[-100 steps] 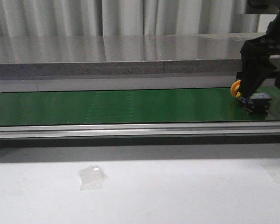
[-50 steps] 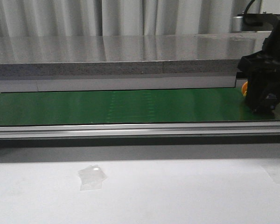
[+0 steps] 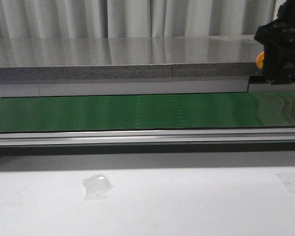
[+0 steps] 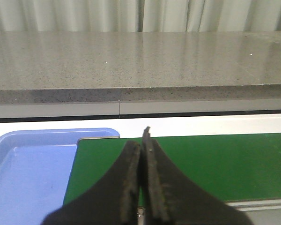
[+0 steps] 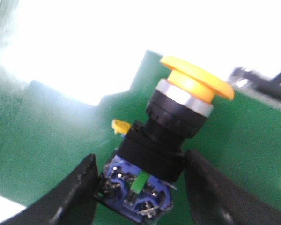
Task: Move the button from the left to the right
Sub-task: 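Close the right gripper on the button and lift it, then move the button over the green tray and release it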
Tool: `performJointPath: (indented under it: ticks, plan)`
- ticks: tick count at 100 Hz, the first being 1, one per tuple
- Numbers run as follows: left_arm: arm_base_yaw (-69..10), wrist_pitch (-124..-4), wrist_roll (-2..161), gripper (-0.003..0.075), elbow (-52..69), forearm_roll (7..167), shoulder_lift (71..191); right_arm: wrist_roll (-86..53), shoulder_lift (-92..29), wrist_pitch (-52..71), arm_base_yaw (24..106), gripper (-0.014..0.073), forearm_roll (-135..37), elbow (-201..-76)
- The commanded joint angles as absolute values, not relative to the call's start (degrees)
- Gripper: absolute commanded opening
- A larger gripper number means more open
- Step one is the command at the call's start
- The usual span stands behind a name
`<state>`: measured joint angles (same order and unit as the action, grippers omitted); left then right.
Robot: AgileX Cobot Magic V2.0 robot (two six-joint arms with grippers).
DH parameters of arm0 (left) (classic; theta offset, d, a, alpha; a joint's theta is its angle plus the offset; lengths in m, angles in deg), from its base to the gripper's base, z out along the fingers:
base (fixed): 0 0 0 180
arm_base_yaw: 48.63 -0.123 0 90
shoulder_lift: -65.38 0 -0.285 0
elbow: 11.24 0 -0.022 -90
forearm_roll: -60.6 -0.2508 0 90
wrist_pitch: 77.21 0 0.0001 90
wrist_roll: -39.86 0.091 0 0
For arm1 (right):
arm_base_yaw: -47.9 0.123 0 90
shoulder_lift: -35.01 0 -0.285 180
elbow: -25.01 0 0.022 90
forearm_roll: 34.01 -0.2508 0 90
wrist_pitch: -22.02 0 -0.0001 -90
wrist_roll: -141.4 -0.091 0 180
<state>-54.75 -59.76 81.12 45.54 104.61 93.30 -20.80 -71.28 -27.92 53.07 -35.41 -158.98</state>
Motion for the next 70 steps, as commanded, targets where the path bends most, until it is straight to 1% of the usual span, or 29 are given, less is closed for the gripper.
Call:
performJointPath:
  ticks: [1,10,24,57,70]
  plan:
    - [-54.5,-63.0,81.1,-0.0020,43.9,106.2,93.6,-20.0,-68.9,-26.5,52.5,0.0288,-31.9,-163.3]
    - [-54.5,-63.0,81.1,-0.0020,43.9,106.2,93.6,-20.0,-68.9,-26.1,51.3,0.0288,-30.2,-165.5]
    - [-54.5,-63.0,81.1,-0.0020,43.9,106.2,93.6,-20.0,-68.9,-26.3,47.2,0.0288,-30.2,-166.7]
    - [-54.5,-63.0,81.1,-0.0020,43.9,106.2,93.6,-17.6,-70.9,-26.7,33.6,0.0288,-30.4,-166.7]
    - [-54.5,-63.0,81.1,-0.0020,43.9,106.2,93.6,-17.3,-72.5,-25.7,29.6,0.0288,-31.3,-166.7]
